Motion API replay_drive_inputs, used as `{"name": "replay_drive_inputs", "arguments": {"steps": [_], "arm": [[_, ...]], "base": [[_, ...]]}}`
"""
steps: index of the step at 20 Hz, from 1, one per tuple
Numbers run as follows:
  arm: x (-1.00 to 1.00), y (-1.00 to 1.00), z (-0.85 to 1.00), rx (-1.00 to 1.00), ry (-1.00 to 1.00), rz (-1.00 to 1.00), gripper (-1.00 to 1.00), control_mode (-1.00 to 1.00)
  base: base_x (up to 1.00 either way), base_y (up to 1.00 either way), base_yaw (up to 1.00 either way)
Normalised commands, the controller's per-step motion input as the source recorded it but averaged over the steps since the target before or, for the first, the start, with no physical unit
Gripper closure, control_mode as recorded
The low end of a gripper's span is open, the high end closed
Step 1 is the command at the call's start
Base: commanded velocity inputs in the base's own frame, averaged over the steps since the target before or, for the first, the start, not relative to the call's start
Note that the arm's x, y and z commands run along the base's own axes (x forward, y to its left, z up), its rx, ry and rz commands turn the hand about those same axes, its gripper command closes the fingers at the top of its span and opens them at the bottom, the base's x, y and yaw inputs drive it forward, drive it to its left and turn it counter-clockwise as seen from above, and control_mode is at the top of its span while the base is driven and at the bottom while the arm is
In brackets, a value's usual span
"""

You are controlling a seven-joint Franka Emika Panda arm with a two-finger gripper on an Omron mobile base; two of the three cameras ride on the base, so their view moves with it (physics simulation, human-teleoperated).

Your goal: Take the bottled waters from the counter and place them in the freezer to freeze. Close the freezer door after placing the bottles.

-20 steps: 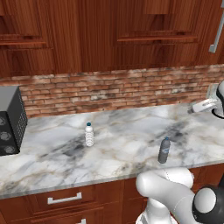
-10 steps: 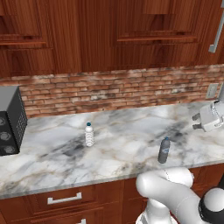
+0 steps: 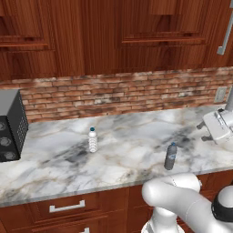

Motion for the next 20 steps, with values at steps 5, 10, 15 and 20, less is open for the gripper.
{"name": "replay_drive_inputs", "arguments": {"steps": [5, 10, 15, 20], "arm": [[-0.11, 0.03, -0.35, 0.01, -0.02, 0.17, -1.00, -1.00], [-0.04, 0.07, -0.19, 0.00, 0.00, 0.11, -1.00, -1.00], [0.00, 0.05, -0.38, 0.00, 0.00, 0.09, -1.00, -1.00], [0.02, 0.30, -0.30, 0.00, 0.00, 0.13, -1.00, -1.00]], "base": [[0.00, 0.00, 0.00], [0.00, 0.00, 0.00], [0.00, 0.00, 0.00], [0.00, 0.00, 0.00]]}}
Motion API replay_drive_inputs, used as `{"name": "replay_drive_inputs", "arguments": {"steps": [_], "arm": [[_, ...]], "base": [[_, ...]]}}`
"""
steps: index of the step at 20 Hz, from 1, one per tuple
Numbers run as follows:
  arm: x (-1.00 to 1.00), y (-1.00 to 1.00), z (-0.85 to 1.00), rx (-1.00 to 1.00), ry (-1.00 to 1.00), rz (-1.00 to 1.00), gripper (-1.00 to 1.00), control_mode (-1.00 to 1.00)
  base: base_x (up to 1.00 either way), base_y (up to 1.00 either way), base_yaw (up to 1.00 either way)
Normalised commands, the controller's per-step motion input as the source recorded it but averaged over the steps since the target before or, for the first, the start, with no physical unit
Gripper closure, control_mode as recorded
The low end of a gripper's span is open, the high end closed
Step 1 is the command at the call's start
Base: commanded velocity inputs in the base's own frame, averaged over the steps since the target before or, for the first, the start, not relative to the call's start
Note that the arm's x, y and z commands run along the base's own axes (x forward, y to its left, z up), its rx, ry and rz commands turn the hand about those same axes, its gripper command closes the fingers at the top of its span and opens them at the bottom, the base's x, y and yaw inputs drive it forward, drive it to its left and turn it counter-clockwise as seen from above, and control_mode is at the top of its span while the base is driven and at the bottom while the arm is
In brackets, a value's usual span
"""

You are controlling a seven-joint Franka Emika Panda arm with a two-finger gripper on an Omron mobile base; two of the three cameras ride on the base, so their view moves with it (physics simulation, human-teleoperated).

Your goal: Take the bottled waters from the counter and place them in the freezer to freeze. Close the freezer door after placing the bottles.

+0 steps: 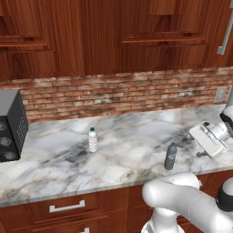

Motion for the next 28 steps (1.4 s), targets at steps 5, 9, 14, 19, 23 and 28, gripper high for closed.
{"name": "replay_drive_inputs", "arguments": {"steps": [5, 9, 14, 19, 23, 28], "arm": [[0.09, 0.15, -0.18, 0.00, 0.01, 0.11, -1.00, -1.00], [0.31, 0.00, -0.14, 0.00, 0.02, 0.02, -1.00, -1.00], [0.35, 0.19, -0.02, 0.01, 0.02, 0.00, -1.00, -1.00], [0.06, 0.19, -0.07, 0.03, 0.05, 0.00, -1.00, -1.00], [0.01, 0.01, -0.10, 0.04, 0.01, 0.00, -1.00, -1.00], [0.00, 0.03, -0.16, 0.04, 0.04, 0.00, -1.00, -1.00]], "base": [[0.00, 0.00, 0.00], [0.00, 0.00, 0.00], [0.00, 0.00, 0.00], [0.00, 0.00, 0.00], [0.00, 0.00, 0.00], [0.00, 0.00, 0.00]]}}
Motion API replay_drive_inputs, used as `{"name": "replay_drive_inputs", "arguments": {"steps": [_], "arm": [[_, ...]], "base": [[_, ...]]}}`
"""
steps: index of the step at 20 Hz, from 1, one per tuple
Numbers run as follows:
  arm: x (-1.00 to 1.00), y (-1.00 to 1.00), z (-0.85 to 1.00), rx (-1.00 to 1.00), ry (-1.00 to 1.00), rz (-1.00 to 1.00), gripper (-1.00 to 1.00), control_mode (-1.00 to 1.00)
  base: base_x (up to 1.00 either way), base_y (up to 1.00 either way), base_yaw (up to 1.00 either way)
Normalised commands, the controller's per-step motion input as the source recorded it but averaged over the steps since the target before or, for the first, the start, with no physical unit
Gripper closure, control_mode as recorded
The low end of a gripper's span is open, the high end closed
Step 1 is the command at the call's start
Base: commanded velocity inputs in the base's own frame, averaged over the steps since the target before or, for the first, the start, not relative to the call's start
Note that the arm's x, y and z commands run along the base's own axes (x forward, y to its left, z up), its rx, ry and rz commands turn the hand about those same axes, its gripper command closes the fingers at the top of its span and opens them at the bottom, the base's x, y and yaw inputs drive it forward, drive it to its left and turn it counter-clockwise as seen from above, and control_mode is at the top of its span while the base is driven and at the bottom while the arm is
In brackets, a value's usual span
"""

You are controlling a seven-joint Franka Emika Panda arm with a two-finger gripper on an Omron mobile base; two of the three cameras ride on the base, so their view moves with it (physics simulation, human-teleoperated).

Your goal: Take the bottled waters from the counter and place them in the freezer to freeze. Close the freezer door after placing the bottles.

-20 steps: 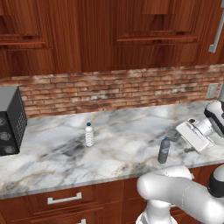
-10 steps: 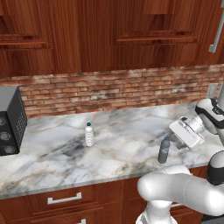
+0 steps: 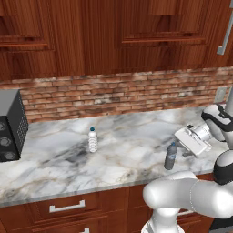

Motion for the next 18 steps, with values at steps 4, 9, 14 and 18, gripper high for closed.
{"name": "replay_drive_inputs", "arguments": {"steps": [4, 9, 14, 18], "arm": [[0.00, 0.28, -0.09, 0.00, 0.01, 0.00, -1.00, -1.00], [0.00, 0.28, -0.01, 0.00, 0.00, 0.01, -1.00, -1.00], [0.00, 0.21, -0.02, 0.00, 0.02, 0.00, -1.00, -1.00], [0.00, 0.18, -0.07, 0.00, 0.05, 0.00, -1.00, -1.00]], "base": [[0.00, 0.00, 0.00], [0.00, 0.00, 0.00], [0.00, 0.00, 0.00], [0.00, 0.00, 0.00]]}}
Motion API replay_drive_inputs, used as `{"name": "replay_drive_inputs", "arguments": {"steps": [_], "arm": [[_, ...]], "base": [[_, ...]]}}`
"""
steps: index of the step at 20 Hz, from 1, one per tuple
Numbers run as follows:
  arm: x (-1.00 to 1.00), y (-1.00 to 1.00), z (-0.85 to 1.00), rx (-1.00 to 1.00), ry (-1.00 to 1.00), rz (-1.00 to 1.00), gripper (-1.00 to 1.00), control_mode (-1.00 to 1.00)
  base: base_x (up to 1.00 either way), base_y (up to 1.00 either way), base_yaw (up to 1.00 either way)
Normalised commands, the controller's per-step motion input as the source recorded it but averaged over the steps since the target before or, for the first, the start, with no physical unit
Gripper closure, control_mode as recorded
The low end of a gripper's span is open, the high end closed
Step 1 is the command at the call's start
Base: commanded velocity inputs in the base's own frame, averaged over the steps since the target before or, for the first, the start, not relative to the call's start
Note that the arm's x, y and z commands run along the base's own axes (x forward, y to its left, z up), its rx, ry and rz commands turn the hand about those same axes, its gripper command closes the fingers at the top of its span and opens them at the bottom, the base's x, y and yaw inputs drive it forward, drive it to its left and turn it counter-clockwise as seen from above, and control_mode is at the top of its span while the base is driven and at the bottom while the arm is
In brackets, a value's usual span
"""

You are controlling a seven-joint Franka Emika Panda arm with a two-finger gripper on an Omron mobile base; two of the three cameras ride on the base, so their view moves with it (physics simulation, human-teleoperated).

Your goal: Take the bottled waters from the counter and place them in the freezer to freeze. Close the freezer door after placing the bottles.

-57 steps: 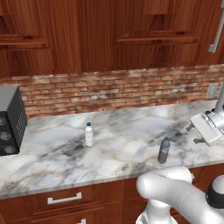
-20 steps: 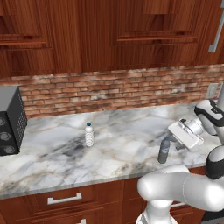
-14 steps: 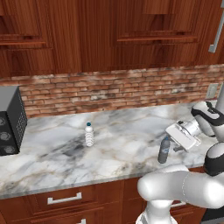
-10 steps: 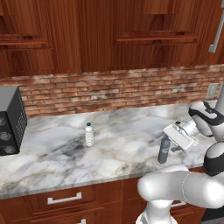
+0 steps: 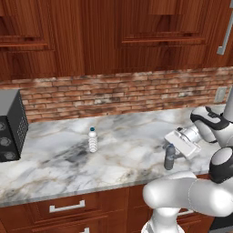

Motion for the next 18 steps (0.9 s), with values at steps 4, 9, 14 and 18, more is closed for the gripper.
{"name": "replay_drive_inputs", "arguments": {"steps": [4, 9, 14, 18], "arm": [[0.00, 0.12, -0.05, 0.00, 0.02, 0.00, 1.00, -1.00], [0.00, 0.01, 0.00, 0.00, 0.00, 0.00, 1.00, -1.00], [0.00, -0.02, 0.00, 0.01, 0.00, 0.00, 1.00, -1.00], [-0.08, -0.08, 0.72, 0.05, -0.08, -0.19, 1.00, -1.00]], "base": [[0.00, 0.00, 0.00], [0.00, 0.00, 0.00], [0.00, 0.00, 0.00], [0.00, 0.00, 0.00]]}}
